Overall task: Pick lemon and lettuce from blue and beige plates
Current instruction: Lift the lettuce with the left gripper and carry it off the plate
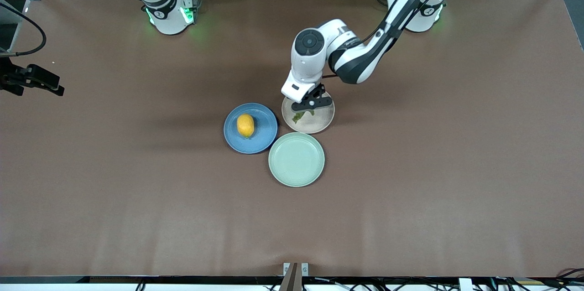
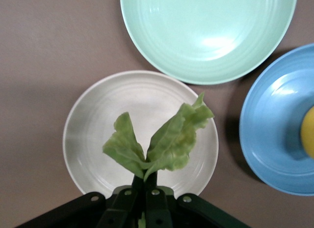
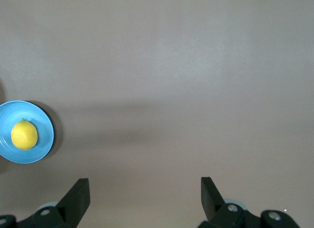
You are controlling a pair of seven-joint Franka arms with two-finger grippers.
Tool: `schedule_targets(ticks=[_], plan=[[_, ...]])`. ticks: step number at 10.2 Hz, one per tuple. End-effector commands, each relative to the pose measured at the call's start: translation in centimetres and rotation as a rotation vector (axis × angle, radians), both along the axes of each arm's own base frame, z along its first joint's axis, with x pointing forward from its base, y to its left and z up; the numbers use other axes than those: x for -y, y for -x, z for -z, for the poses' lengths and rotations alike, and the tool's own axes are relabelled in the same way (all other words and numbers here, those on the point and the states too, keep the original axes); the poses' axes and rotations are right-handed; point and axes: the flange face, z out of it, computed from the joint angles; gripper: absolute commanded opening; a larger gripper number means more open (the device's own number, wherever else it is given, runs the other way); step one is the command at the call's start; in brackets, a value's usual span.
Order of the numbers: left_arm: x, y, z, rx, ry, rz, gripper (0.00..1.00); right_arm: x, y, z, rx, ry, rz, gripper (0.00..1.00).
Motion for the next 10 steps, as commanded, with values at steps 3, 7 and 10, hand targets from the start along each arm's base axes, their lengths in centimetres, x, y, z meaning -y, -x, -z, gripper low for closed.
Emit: schedule_targets(ticks=[3, 7, 10], plan=[[-4.3, -3.4, -4.9, 0.041, 0.011, -0.089, 0.00, 0.3, 0.0, -0.3, -0.001, -0.016, 0.005, 1.00], [-7.6, -6.3, -5.0, 0.046, -0.001, -0.115, 0.00, 0.3, 0.0, -0.2, -0.004, -0.016, 0.005, 1.00], [-10.4, -8.2, -5.6, 0.036, -0.025, -0.104, 0.00, 0.4, 0.0, -0.3, -0.002, -0.016, 0.006, 1.00]])
